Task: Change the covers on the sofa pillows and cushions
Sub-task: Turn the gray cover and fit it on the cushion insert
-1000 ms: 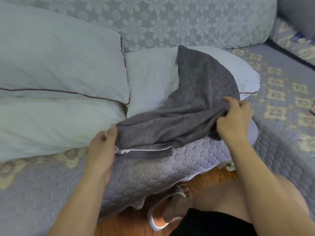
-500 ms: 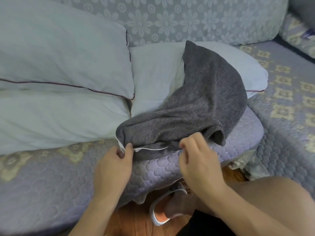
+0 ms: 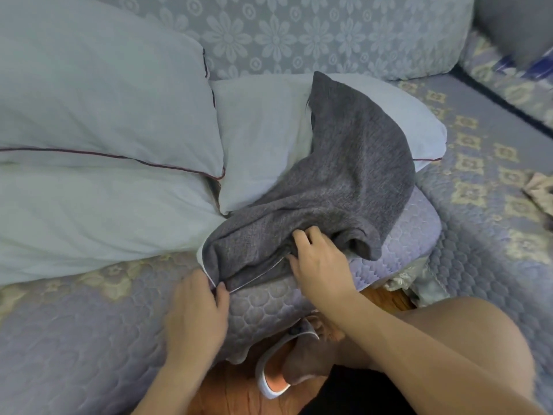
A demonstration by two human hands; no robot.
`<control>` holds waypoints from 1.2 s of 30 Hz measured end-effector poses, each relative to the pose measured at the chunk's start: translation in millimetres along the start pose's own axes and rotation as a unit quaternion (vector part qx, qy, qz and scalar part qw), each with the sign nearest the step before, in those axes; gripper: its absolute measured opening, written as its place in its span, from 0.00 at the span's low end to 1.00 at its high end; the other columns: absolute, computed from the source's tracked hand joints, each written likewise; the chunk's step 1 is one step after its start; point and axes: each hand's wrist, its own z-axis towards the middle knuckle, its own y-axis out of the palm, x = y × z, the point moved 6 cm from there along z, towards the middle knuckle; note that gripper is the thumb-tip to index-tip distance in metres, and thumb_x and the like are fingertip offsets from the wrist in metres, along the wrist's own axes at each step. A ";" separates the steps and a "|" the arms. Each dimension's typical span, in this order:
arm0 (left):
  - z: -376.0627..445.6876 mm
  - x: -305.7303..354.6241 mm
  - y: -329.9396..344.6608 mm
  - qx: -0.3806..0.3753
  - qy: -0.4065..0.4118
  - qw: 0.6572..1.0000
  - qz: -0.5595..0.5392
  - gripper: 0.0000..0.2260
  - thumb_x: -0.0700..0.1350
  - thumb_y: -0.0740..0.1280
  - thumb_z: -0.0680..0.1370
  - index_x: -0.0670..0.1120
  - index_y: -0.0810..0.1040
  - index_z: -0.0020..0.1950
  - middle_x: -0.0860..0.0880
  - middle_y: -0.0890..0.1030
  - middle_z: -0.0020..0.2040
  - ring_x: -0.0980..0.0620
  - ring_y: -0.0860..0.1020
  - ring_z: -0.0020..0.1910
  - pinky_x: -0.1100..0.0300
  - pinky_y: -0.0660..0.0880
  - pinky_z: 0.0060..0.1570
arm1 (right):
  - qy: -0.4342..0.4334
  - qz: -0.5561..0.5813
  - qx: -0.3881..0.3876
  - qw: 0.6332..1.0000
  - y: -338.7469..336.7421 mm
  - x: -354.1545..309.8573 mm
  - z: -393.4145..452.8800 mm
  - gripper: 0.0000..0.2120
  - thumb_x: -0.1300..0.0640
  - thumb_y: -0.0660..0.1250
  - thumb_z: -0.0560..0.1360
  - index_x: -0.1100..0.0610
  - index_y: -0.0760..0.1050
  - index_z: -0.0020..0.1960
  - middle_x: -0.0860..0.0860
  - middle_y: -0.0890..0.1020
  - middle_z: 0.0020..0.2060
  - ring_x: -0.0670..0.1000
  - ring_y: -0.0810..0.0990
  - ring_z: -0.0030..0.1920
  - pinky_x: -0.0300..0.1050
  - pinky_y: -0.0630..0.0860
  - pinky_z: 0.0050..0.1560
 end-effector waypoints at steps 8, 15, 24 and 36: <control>7.2 -11.5 -7.7 -0.034 -0.002 0.998 -0.058 0.09 0.47 0.64 0.81 0.45 0.68 0.44 0.46 0.74 0.41 0.41 0.75 0.43 0.46 0.73 0.40 | 0.024 0.015 -0.032 0.999 -13.5 2.6 -20.8 0.16 0.71 0.70 0.67 0.56 0.66 0.40 0.51 0.70 0.34 0.57 0.69 0.27 0.48 0.62 0.25; 26.6 -26.7 -16.3 -0.133 -0.027 0.986 -0.101 0.05 0.41 0.65 0.77 0.44 0.69 0.48 0.39 0.77 0.50 0.35 0.77 0.51 0.44 0.74 0.48 | 0.289 0.018 0.030 0.957 -63.1 79.6 -127.3 0.08 0.66 0.68 0.73 0.56 0.80 0.49 0.54 0.85 0.41 0.59 0.83 0.41 0.52 0.79 0.40; 43.5 46.2 -79.5 -0.298 -0.160 0.697 -0.632 0.06 0.35 0.63 0.76 0.43 0.79 0.47 0.45 0.82 0.41 0.49 0.80 0.41 0.52 0.75 0.56 | 0.387 0.270 0.338 0.815 -186.1 88.6 -105.3 0.02 0.61 0.64 0.81 0.59 0.74 0.52 0.46 0.80 0.51 0.44 0.78 0.50 0.26 0.69 0.41; 168.1 349.6 -366.9 -0.235 0.050 0.713 -0.658 0.13 0.32 0.53 0.83 0.36 0.76 0.50 0.41 0.81 0.41 0.47 0.83 0.42 0.53 0.83 0.34 | 0.261 0.370 0.454 0.768 -488.5 154.8 117.6 0.04 0.60 0.63 0.77 0.52 0.68 0.47 0.51 0.74 0.41 0.54 0.74 0.47 0.46 0.70 0.42</control>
